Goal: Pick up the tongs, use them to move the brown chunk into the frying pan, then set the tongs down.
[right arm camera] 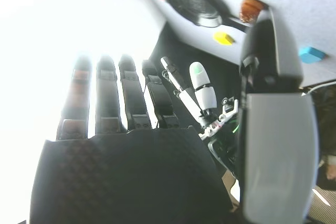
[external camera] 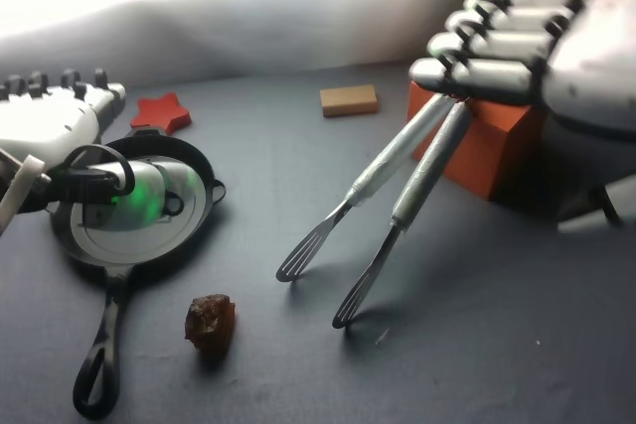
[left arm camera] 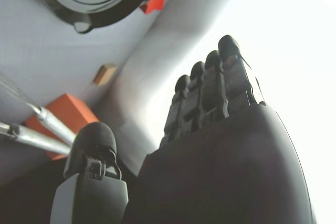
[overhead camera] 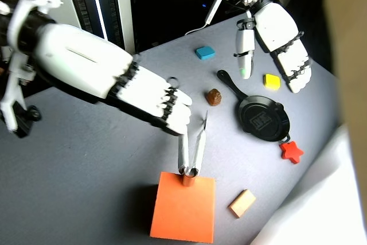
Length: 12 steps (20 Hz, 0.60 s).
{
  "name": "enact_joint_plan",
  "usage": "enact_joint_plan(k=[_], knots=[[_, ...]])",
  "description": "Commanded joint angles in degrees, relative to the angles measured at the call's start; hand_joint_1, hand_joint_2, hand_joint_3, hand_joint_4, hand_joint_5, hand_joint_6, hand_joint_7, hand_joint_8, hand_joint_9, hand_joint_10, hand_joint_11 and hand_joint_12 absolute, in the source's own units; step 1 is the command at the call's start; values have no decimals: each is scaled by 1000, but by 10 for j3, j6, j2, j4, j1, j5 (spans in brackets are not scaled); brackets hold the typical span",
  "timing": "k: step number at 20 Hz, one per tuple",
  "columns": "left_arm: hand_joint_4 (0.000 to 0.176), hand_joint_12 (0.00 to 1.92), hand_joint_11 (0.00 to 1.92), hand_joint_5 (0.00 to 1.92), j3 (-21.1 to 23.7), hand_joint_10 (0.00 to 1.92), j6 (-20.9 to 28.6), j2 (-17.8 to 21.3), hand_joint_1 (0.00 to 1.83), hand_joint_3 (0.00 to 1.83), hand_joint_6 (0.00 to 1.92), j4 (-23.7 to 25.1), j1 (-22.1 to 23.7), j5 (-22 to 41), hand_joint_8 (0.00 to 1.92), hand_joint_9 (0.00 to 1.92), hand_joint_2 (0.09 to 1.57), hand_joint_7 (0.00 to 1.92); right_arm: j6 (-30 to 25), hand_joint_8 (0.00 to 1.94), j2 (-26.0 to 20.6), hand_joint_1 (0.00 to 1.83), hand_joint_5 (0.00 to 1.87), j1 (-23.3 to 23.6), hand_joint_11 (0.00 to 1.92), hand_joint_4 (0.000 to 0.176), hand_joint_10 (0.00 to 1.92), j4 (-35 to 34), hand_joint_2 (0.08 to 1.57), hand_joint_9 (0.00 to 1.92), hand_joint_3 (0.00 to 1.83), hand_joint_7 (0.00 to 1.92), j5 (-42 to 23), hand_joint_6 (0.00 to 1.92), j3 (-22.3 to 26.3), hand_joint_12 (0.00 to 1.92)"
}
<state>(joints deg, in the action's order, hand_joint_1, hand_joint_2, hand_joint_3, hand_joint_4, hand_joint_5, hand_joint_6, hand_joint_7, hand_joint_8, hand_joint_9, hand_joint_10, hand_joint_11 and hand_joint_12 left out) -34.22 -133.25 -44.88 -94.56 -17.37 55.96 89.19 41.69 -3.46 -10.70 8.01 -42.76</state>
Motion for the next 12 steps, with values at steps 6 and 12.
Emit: enact_joint_plan(k=[6,12], knots=[[0,268,0,59,6,2,13,2,76,0,8,62,2,25,2,37,1280,68,-34,0,89,1060,0,50,0,0,0,2,939,0,0,0,55,0,-87,0],[0,172,0,9,40,0,4,3,125,0,2,93,11,116,0,0,1286,3,-124,0,194,1005,0,49,0,0,0,116,951,0,0,0,119,0,-160,0]])
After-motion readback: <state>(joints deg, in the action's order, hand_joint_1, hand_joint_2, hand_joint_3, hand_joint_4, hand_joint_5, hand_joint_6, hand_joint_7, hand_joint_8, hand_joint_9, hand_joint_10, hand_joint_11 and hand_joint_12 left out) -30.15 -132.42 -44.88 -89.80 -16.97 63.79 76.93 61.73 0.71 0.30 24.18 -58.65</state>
